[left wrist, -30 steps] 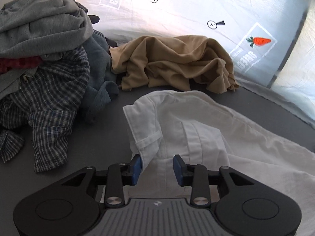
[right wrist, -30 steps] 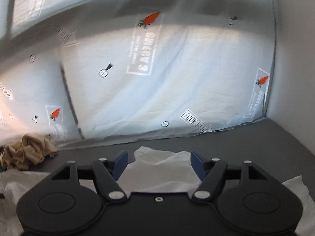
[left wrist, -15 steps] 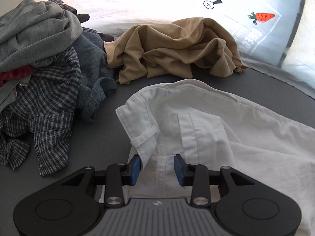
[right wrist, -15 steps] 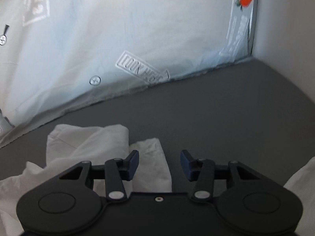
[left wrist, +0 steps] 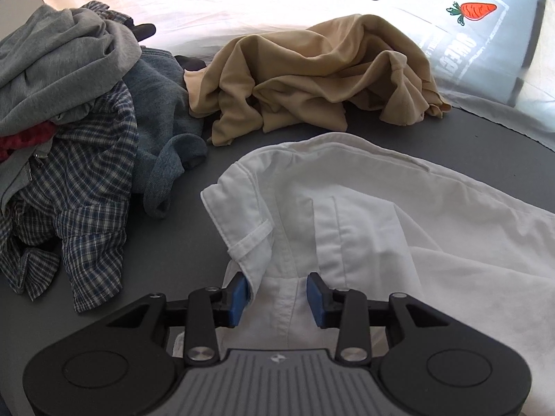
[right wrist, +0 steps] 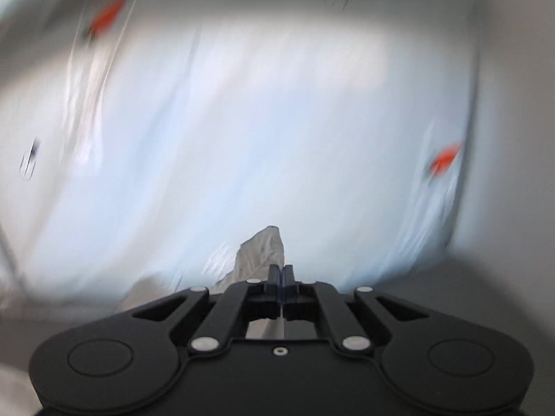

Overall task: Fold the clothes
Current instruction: 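Lift a shirt edge with the right gripper and lay it flat, opening both grippers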

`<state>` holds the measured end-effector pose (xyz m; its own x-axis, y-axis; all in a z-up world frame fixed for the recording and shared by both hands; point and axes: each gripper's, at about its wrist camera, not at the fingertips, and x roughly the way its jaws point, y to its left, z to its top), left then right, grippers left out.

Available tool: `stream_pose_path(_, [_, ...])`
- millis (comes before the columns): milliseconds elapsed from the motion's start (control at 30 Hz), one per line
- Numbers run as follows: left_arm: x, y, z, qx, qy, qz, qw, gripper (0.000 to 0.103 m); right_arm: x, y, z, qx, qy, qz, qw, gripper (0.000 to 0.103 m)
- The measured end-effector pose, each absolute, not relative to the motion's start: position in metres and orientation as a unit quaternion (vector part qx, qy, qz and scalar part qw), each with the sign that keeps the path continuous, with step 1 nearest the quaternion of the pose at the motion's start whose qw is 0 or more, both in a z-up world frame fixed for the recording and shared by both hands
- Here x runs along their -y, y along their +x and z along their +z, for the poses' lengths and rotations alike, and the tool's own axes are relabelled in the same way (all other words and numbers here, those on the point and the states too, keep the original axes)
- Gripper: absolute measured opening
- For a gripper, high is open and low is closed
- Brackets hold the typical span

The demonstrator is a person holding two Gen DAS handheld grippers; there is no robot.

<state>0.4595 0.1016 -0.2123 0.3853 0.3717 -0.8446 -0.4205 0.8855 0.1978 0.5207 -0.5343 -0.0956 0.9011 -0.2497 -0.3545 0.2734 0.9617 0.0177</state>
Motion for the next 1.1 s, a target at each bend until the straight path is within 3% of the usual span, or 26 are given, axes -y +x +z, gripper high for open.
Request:
stream_pose_path(67, [-0.099,0.464,-0.214,-0.499,-0.013,0.241,0.832,0.04,0.554,0.509,-0.07,-0.121,0.018,-0.185,0.975,0.001])
stream_pose_path(133, [-0.097,0.467,-0.215,-0.496,-0.014,0.247,0.832,0.04,0.573,0.505,-0.07,-0.118,0.002,-0.218,0.969,0.001])
stream_pose_path(333, [-0.094,0.463,-0.208,-0.495,-0.017,0.243,0.834,0.041,0.604,0.507,-0.165,-0.314,-0.002,-0.325,0.892,0.004])
stream_pose_path(433, [-0.095,0.452,-0.198,-0.491,-0.02,0.226,0.841,0.046,0.611,0.481,-0.2,-0.366,0.031,-0.357,0.859,0.017])
stream_pose_path(500, [-0.098,0.438,-0.188,-0.486,-0.039,0.219,0.846,0.049,0.604,0.453,-0.203,-0.356,0.063,-0.364,0.858,0.04])
stream_pose_path(633, [-0.103,0.4,-0.17,-0.47,-0.094,0.196,0.856,0.051,0.575,0.403,-0.202,-0.343,0.107,-0.334,0.871,0.049])
stream_pose_path(800, [-0.11,0.335,-0.165,-0.468,-0.11,0.196,0.855,0.055,0.53,0.342,-0.208,-0.348,0.156,-0.275,0.883,0.073])
stream_pose_path(1100, [-0.127,0.218,-0.19,-0.488,-0.193,0.224,0.821,0.056,0.465,0.252,-0.223,-0.382,0.141,-0.225,0.885,0.08])
